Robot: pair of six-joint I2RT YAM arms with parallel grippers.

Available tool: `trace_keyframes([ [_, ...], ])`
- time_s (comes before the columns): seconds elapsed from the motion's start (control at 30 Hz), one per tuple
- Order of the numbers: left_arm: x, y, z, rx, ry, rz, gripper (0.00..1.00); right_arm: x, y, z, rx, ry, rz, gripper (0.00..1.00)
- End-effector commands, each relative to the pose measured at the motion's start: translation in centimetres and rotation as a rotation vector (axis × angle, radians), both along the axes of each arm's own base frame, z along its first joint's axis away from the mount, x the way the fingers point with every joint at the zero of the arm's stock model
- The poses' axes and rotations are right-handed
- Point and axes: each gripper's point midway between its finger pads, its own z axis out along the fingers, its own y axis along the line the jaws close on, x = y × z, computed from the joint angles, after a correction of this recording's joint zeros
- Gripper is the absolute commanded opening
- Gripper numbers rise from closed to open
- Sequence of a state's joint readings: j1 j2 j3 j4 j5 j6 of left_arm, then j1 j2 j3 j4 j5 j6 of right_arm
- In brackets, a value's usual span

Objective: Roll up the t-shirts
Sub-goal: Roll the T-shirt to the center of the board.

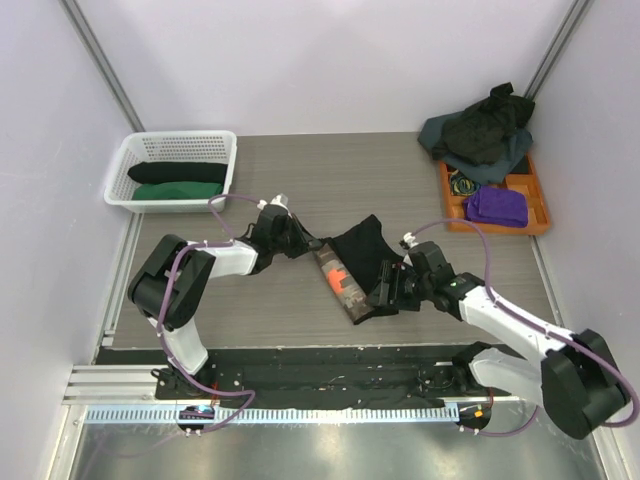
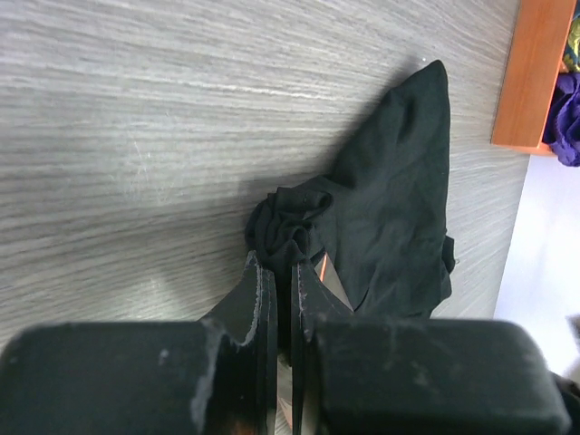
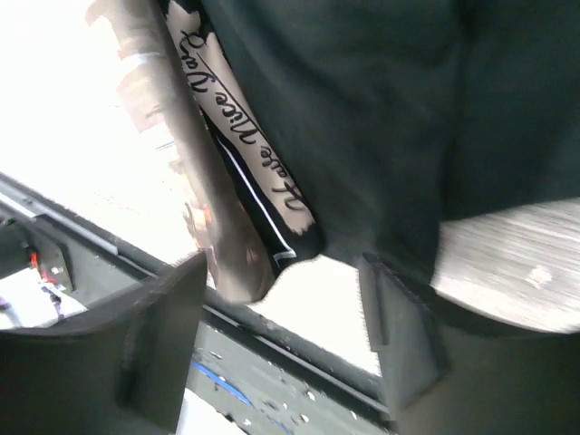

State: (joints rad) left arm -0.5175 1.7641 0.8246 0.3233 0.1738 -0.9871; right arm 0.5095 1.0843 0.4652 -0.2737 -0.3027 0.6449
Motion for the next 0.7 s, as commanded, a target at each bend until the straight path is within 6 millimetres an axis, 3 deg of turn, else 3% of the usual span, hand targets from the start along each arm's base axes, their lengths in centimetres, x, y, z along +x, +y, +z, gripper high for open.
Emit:
trace_keyframes([
  [0.0,1.8,-0.1,3.2,-0.006,-0.098,0.020,0.00,0.7,-1.4,3.2,-0.103,-0.097,-0.008,0.81],
  [0.17,1.5,-0.1,3.0,0.002,-0.089,0.013,0.00,2.0,0.2,6.9,-0.201,-0.242,0.011,0.82],
  [0.2,1.4,-0.1,2.9,0.003,-0.086,0.012,0.00,1.1,1.8,7.3,-0.211,-0.267,0.069,0.82],
  [0.23,1.4,0.0,2.9,0.003,-0.085,0.012,0.00,2.0,2.1,8.6,-0.242,-0.324,0.035,0.82],
  [0.27,1.4,-0.1,3.0,0.001,-0.085,0.010,0.00,2.0,2.6,8.0,-0.299,-0.325,0.050,0.83],
  [0.3,1.3,-0.1,2.9,-0.001,-0.080,0.009,0.00,0.6,4.4,8.2,-0.319,-0.360,0.119,0.83],
  [0.33,1.4,-0.2,2.9,-0.003,-0.078,0.007,0.00,1.8,4.5,9.2,-0.383,-0.429,0.075,0.83],
  [0.4,1.4,-0.5,3.1,-0.009,-0.074,-0.003,0.00,1.0,5.6,7.8,-0.530,-0.468,0.124,0.83],
  [0.43,1.4,-0.4,2.9,-0.008,-0.067,-0.002,0.00,1.2,6.5,8.7,-0.557,-0.510,0.115,0.83],
  [0.47,1.3,-0.4,2.9,-0.006,-0.064,-0.002,0.00,2.0,6.0,9.0,-0.644,-0.567,0.084,0.83],
  [0.5,1.3,-0.4,2.9,-0.005,-0.061,-0.001,0.00,2.0,6.4,7.7,-0.725,-0.573,0.107,0.84],
  [0.53,1.3,-0.4,2.9,-0.005,-0.061,0.000,0.00,1.7,7.7,8.4,-0.734,-0.609,0.121,0.84],
  [0.57,1.2,-0.3,3.0,-0.004,-0.060,0.000,0.00,2.2,7.7,8.4,-0.798,-0.647,0.111,0.86],
  [0.6,1.3,-0.3,3.0,-0.002,-0.059,0.001,0.00,2.1,8.3,7.3,-0.864,-0.661,0.135,0.86],
  [0.63,1.2,-0.3,3.0,-0.002,-0.056,0.000,0.00,2.0,9.5,7.7,-0.883,-0.698,0.139,0.87],
  [0.67,1.1,-0.3,3.0,0.001,-0.050,0.000,0.00,2.3,9.2,8.0,-0.958,-0.742,0.124,0.87],
])
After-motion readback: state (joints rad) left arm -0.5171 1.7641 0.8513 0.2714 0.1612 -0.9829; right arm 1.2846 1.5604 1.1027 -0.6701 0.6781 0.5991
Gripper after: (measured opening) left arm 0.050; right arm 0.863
